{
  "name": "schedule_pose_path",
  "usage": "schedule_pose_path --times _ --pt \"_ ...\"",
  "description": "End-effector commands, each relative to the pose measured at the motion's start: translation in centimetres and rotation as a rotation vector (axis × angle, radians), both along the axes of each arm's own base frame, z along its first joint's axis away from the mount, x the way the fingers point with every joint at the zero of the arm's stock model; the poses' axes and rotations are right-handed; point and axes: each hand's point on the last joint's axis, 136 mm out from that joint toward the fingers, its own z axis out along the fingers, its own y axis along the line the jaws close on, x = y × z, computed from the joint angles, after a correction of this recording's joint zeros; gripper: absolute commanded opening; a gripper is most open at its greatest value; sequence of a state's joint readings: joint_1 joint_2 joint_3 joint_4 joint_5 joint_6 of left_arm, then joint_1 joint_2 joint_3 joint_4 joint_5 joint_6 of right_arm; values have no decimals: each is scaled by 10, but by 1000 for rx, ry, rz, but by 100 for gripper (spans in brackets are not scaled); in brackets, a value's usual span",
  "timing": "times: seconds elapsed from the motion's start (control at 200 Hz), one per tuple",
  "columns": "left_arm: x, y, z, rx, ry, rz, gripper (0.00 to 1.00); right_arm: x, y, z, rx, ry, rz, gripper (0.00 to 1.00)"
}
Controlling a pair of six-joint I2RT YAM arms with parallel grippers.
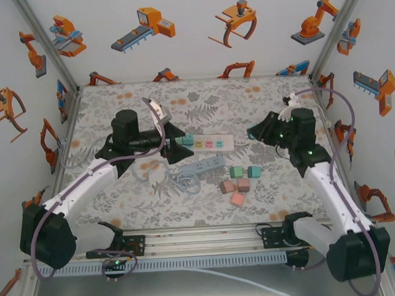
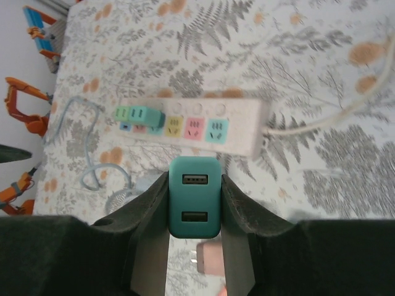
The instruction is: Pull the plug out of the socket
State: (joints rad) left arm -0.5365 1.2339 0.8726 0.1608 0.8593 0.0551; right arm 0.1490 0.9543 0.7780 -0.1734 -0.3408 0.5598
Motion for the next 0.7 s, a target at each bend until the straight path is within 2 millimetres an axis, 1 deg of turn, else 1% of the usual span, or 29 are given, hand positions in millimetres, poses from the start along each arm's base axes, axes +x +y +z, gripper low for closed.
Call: schedule_pose_path --times 0.0,0.07,0.15,0.325,0.526,0.696 --pt "-42 -8 0 -4 -129 -206 87 -29 -24 -38 -40 107 -113 7" --pt "-50 -12 -3 -3 -125 -246 88 -43 -31 -58 -25 144 -159 7" --pt "-56 -17 -4 -8 -101 -281 89 -57 -35 -78 3 181 -190 8" --pt "-56 -22 -6 -2 -43 -312 90 -78 -38 -122 32 286 -225 8" --pt "-55 -23 -10 8 -35 -308 90 -84 -37 -158 46 361 -233 8" --pt "-56 -24 -12 12 -34 -313 90 -84 -33 -178 51 402 -219 10"
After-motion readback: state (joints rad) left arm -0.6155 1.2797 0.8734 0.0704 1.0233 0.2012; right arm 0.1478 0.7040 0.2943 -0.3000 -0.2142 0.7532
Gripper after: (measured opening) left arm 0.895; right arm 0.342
